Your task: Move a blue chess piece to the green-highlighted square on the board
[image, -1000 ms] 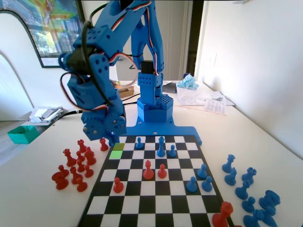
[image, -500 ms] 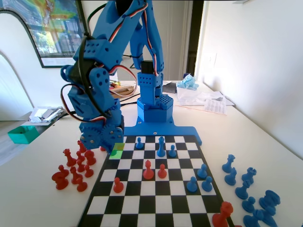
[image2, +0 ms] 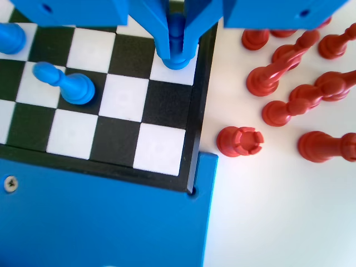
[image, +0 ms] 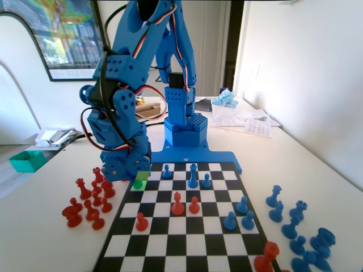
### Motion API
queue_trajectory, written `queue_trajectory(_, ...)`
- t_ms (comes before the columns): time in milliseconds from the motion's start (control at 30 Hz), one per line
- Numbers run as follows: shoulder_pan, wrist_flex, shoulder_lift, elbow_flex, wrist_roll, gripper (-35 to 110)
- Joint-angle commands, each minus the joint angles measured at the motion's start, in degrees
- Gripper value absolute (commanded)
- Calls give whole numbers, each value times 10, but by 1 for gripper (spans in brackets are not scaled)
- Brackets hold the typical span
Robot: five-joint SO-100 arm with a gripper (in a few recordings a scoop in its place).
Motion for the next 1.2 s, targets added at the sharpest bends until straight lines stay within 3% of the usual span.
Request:
queue_trajectory(0,2,7,19,1,0,2)
queue_trajectory(233,3,-2,20,8,-5,10)
queue_trajectory(467,5,53,40,-13,-20,15)
queue_trajectory(733,-2,189,78,-106,-3,15)
queue_trajectory(967,4,358,84,-286,21,14)
queue_trajectory(1167,19,433,84,-424,47,14)
